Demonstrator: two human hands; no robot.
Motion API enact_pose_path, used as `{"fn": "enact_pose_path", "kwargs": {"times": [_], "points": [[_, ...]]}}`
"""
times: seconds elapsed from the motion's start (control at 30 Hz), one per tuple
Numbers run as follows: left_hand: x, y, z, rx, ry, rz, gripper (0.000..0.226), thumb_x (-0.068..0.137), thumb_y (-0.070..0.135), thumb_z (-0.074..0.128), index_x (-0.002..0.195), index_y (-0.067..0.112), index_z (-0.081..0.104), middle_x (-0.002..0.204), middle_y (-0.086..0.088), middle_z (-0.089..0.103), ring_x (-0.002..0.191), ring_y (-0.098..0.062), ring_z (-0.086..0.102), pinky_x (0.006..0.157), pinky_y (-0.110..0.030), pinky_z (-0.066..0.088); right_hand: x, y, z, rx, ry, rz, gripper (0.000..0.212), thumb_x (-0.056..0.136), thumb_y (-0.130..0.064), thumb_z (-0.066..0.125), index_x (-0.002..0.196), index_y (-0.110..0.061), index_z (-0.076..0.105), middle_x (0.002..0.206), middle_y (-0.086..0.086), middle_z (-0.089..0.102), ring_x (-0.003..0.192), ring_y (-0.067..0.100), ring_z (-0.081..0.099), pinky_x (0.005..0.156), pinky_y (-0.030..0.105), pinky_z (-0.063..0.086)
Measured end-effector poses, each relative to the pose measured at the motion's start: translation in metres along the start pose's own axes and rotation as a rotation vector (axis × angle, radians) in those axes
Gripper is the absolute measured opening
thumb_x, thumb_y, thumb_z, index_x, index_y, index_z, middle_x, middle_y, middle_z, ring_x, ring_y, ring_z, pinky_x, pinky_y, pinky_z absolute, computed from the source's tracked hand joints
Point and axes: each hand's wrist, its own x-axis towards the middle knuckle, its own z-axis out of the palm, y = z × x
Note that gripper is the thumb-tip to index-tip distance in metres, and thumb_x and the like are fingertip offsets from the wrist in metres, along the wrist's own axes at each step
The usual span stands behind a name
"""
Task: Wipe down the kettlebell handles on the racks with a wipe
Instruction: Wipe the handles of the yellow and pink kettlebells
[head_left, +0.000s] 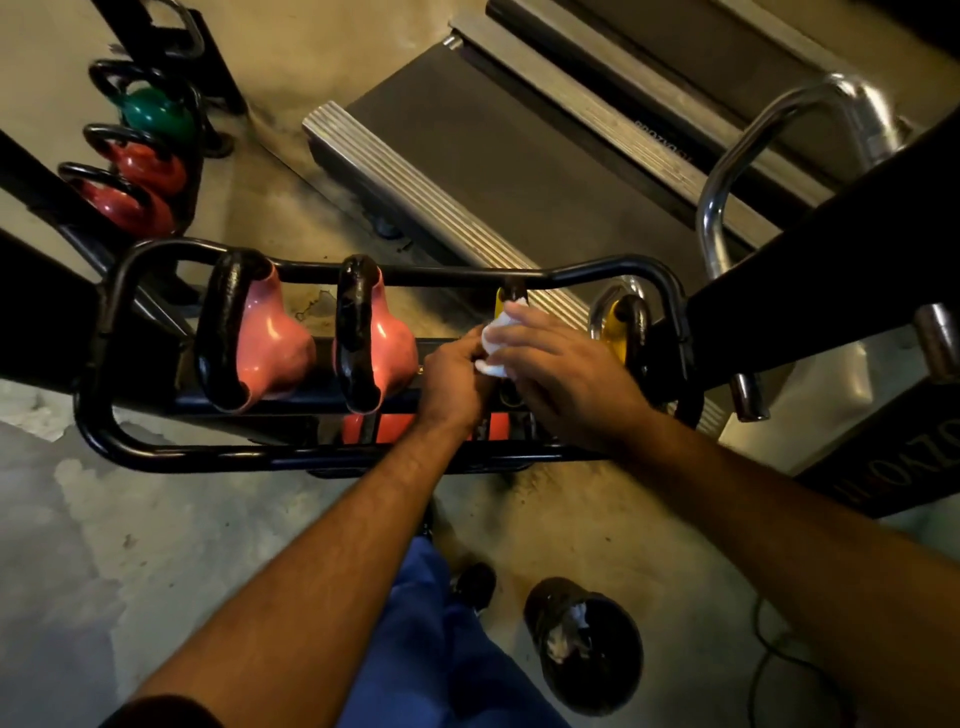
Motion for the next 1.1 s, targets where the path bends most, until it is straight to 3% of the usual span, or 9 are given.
{"fn": "enact_pose_path", "kwargs": {"times": [0.07,0.23,0.37,0.5,0.57,0.7,0.87,1.0,1.1], "points": [[0.000,0.003,0.001,0.036,0.005,0.036,0.025,0.089,0.015,0.066,0.114,0.017,0.072,0.097,0.007,0.072,0.088,0.005,0.062,0.071,-0.001,0.043,-0.003,0.009,-0.003,-0.043,0.002,-0.044,0.031,0.103,-0.015,0.051,0.127,-0.010,0.068,0.139,0.011,0.061,0.140,0.029,0.047,0.115,0.046,0.040],[0.005,0.004,0.002,-0.030,0.015,-0.049,0.018,0.089,0.016,0.067,0.107,0.018,0.073,0.091,0.005,0.074,0.089,-0.008,0.068,0.078,-0.024,0.052,0.018,0.004,0.001,-0.109,0.134,0.200,0.036,0.105,-0.023,0.044,0.125,-0.007,0.068,0.136,0.012,0.063,0.134,0.028,0.054,0.111,0.047,0.044],[-0.002,0.001,-0.001,-0.030,-0.019,0.023,0.019,0.091,0.011,0.063,0.107,0.013,0.072,0.082,0.016,0.067,0.084,0.000,0.064,0.070,-0.008,0.047,-0.011,-0.009,0.009,-0.092,0.029,-0.023,0.032,0.102,-0.018,0.050,0.126,-0.006,0.067,0.139,0.014,0.061,0.139,0.032,0.047,0.114,0.047,0.041],[0.004,-0.001,0.001,-0.017,0.022,0.059,0.016,0.087,0.009,0.066,0.096,0.020,0.072,0.081,0.009,0.070,0.075,0.003,0.061,0.068,-0.018,0.049,-0.003,0.004,0.007,-0.084,0.193,0.120,0.029,0.102,-0.017,0.054,0.127,-0.011,0.067,0.144,0.011,0.057,0.140,0.026,0.048,0.113,0.041,0.042],[0.004,-0.002,0.002,-0.106,0.008,0.034,0.018,0.089,0.001,0.062,0.095,0.016,0.071,0.076,0.011,0.067,0.068,0.011,0.059,0.064,-0.014,0.047,-0.007,-0.002,0.016,-0.105,0.159,0.069,0.030,0.103,-0.018,0.052,0.127,-0.009,0.067,0.144,0.013,0.057,0.141,0.030,0.045,0.116,0.041,0.040],[0.003,-0.005,0.003,-0.401,-0.065,-0.077,0.026,0.093,0.010,0.055,0.109,0.020,0.072,0.105,-0.002,0.074,0.103,-0.014,0.070,0.090,-0.032,0.055,-0.032,-0.003,0.021,-0.177,0.027,-0.104,0.031,0.102,-0.019,0.053,0.126,-0.006,0.067,0.146,0.015,0.055,0.145,0.033,0.038,0.119,0.045,0.034],[0.009,-0.014,0.006,-0.189,-0.044,0.062,0.023,0.087,0.004,0.067,0.091,0.026,0.072,0.077,0.014,0.069,0.074,0.007,0.061,0.068,-0.019,0.049,-0.019,0.005,0.021,-0.252,0.195,0.020,0.034,0.104,-0.025,0.057,0.133,-0.010,0.065,0.146,0.015,0.054,0.142,0.033,0.044,0.114,0.047,0.040],[0.011,-0.017,0.003,-0.379,-0.109,-0.038,0.022,0.086,0.011,0.066,0.095,0.029,0.074,0.095,0.010,0.074,0.097,-0.007,0.068,0.085,-0.029,0.055,-0.042,-0.004,0.039,-0.262,0.107,-0.073,0.036,0.101,-0.015,0.057,0.134,-0.005,0.062,0.151,0.017,0.047,0.147,0.035,0.035,0.119,0.046,0.034],[0.011,-0.019,0.004,-0.199,-0.088,0.074,0.027,0.086,0.009,0.069,0.110,0.021,0.072,0.098,0.014,0.073,0.096,0.002,0.067,0.083,-0.024,0.056,-0.049,0.002,0.032,-0.280,0.052,-0.158,0.034,0.099,-0.013,0.057,0.133,-0.006,0.063,0.150,0.016,0.048,0.146,0.034,0.035,0.120,0.047,0.033]]}}
